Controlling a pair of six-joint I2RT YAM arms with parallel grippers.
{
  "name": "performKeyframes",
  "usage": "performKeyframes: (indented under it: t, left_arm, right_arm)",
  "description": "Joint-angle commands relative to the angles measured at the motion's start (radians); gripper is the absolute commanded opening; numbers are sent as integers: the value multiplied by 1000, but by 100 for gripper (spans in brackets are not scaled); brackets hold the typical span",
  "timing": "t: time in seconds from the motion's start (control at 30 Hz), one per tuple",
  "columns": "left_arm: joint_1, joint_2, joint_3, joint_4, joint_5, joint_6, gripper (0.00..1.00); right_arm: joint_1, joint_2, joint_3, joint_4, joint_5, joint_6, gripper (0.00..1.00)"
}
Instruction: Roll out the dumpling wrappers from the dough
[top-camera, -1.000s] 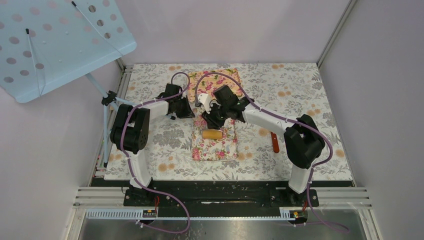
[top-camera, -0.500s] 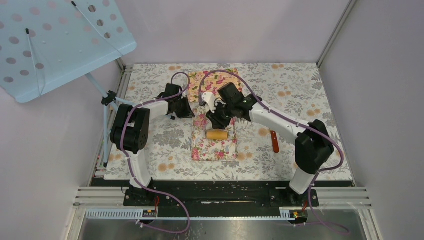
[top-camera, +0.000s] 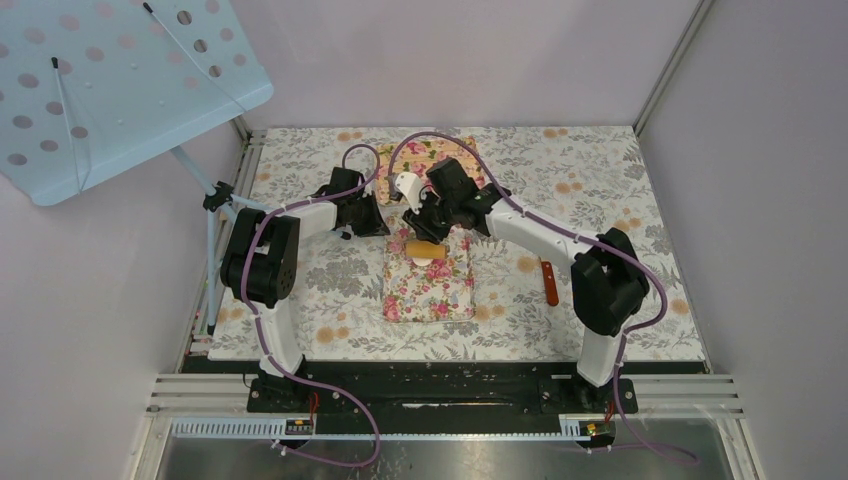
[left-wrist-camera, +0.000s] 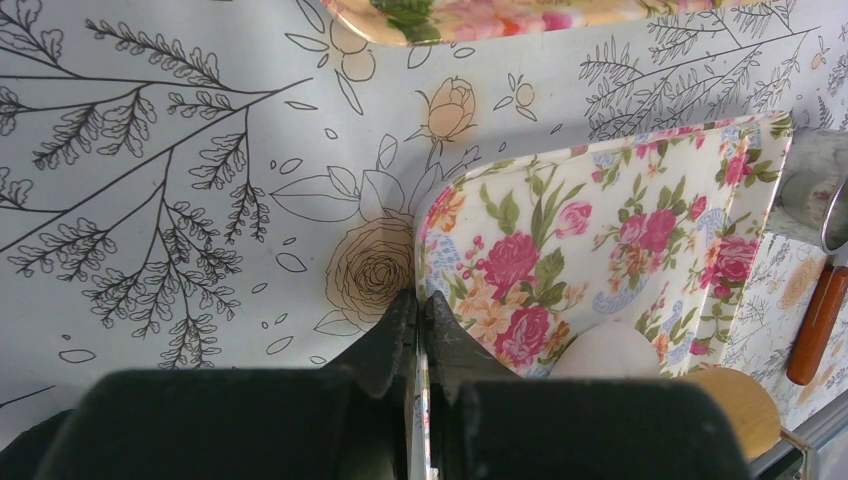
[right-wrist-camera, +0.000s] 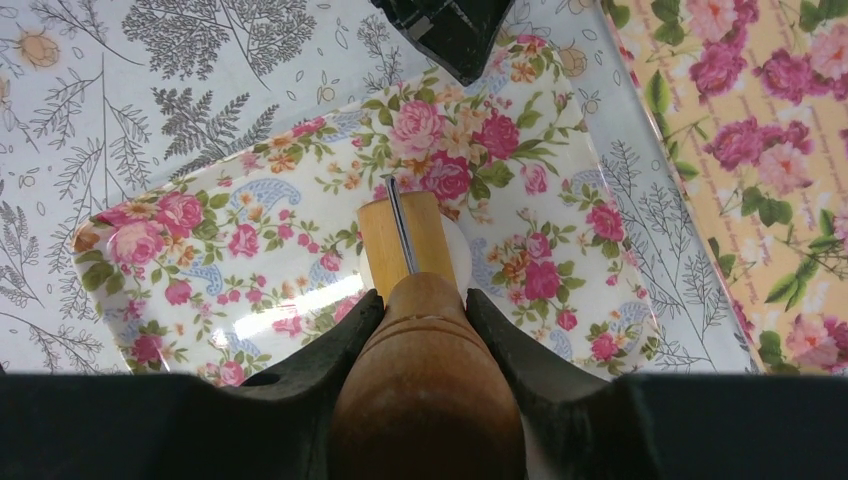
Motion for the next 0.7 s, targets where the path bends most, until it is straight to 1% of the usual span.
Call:
performKeyframes:
  t: [0.0, 0.13, 0.33, 0.5, 0.67]
  left_arm:
    - [-3, 36, -8, -47, 6, 36, 0]
    - [-3, 38, -7, -46, 8, 36, 0]
    - [-3, 37, -8, -46, 7, 36, 0]
    - [-3, 38, -8, -47, 8, 36, 0]
    - [-3, 38, -8, -46, 8, 36, 0]
  right_arm:
    - [-5, 19, -41, 48, 27, -48, 0]
    - [-5, 20, -98, 65, 24, -40, 0]
    - [-6, 53, -109, 40, 42, -24, 0]
    - [-23, 88, -89, 30, 43, 12, 0]
    - [-80, 127, -14, 5, 26, 111, 0]
